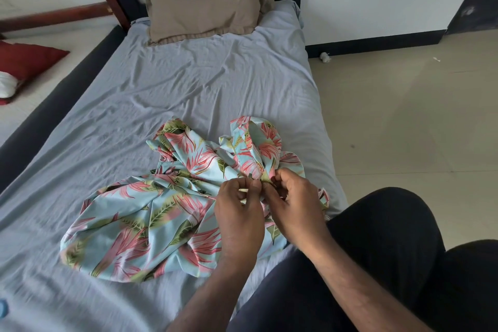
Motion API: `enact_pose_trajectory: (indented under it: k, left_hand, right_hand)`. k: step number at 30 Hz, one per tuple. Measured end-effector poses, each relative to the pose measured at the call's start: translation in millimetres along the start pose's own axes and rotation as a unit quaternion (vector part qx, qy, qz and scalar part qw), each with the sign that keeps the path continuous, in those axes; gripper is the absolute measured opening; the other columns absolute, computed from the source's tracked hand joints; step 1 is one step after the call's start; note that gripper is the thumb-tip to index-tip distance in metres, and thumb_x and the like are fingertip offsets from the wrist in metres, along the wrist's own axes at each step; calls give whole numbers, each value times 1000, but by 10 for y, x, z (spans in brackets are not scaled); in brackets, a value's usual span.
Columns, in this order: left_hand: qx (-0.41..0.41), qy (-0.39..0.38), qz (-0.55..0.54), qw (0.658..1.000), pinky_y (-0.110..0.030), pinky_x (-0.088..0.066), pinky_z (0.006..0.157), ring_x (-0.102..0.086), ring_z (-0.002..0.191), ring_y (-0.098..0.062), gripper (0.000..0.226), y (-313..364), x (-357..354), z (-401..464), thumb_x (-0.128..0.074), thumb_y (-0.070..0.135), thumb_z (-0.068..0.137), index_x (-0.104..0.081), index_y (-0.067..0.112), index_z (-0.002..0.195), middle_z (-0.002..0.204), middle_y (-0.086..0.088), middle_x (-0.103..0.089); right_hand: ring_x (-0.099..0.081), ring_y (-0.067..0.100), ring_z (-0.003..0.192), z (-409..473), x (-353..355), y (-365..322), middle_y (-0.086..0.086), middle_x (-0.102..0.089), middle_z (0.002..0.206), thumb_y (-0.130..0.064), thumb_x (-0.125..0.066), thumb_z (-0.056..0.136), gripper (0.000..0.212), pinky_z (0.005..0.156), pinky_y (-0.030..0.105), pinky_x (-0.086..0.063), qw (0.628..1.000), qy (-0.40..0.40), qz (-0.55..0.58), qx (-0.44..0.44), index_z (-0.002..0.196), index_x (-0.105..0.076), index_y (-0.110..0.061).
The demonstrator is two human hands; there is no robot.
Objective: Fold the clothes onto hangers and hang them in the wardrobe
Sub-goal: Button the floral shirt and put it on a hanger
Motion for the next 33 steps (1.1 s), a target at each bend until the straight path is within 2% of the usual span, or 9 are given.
enact_pose_trajectory:
  k: [6, 11, 14, 18, 21, 23, 26, 29, 33]
  left_hand:
    - [21, 20, -24, 999, -47, -55, 73, -64, 75, -23, 15, 74, 11, -20, -70, 24, 93, -72, 19, 79, 78, -3, -70]
    - [45, 18, -52, 998, -33, -44, 57, -52, 50, -13, 20, 150, 44, -23, -71, 23, 93, -72, 14, 75, 56, 2, -63]
    - [79, -4, -92, 993, -34, -50, 64, -62, 61, -21, 20, 149, 82, 12, -70, 17, 93, -74, 11, 74, 65, -5, -71]
    - [117, -41, -113, 986, -25, -45, 60, -55, 64, -12, 15, 198, 123, -5, -67, 7, 90, -73, 4, 77, 68, -5, -66]
    - [151, -63, -144, 976, -16, -46, 52, -59, 59, -1, 19, 221, 137, -26, -61, 2, 93, -71, 5, 77, 63, 3, -65]
    - [164, -77, -166, 969, -24, -48, 61, -60, 63, -3, 22, 237, 140, -46, -59, 10, 98, -70, 7, 79, 60, 7, -64]
    - [129, -101, -144, 976, -27, -48, 65, -62, 64, -1, 22, 268, 129, -85, -65, 20, 95, -72, 6, 79, 66, 5, -71]
    - [92, -102, -82, 987, -29, -47, 66, -68, 74, -15, 13, 229, 108, -58, -73, 17, 90, -75, 7, 82, 79, -7, -76]
    - [62, -89, -37, 993, -35, -55, 74, -72, 80, -26, 14, 222, 91, -38, -69, 12, 91, -75, 11, 77, 76, -5, -75]
  right_hand:
    - [-72, 9, 72, -23, 1, -17, -7, -73, 78, -22, -66, 98, 10, 63, 31, -58, 999, -10, 45, 13, 94, -72, -14]
    - [-73, 12, 78, -22, 12, -11, -7, -74, 81, -11, -63, 98, 13, 71, 37, -62, 997, -9, 77, 25, 96, -75, -12]
    - [-74, 10, 84, -19, 23, -5, -6, -78, 94, -1, -58, 98, 24, 77, 32, -62, 995, -5, 100, 21, 108, -78, -10]
    - [-74, 4, 78, -1, 50, -6, -8, -78, 86, -4, -75, 89, 14, 72, 19, -58, 996, 9, 63, 61, 100, -81, -10]
    - [-73, 1, 78, -15, 60, -40, -10, -78, 86, -8, -80, 86, 14, 72, 23, -60, 996, 21, 42, 73, 99, -81, -13]
    - [-72, 0, 76, -33, 54, -71, -10, -77, 85, -14, -81, 86, 12, 70, 26, -61, 995, 20, 13, 92, 99, -80, -15]
    - [-70, 3, 72, -46, 62, -113, -10, -75, 79, -26, -77, 89, 11, 63, 26, -58, 993, 19, -36, 114, 95, -76, -17]
    - [-68, 5, 71, -48, 67, -114, -9, -73, 79, -17, -79, 86, 10, 63, 27, -57, 987, 29, -83, 134, 95, -74, -17]
    - [-68, 8, 76, -54, 40, -83, -6, -73, 87, -18, -78, 86, 15, 67, 31, -58, 981, 24, -128, 142, 100, -73, -17]
Point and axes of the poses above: each hand's wrist, its own z-axis towards the middle knuckle, its own x-axis out of the back of the hand, y = z × x, the point moved 2 cm from there along z, towards the middle knuckle
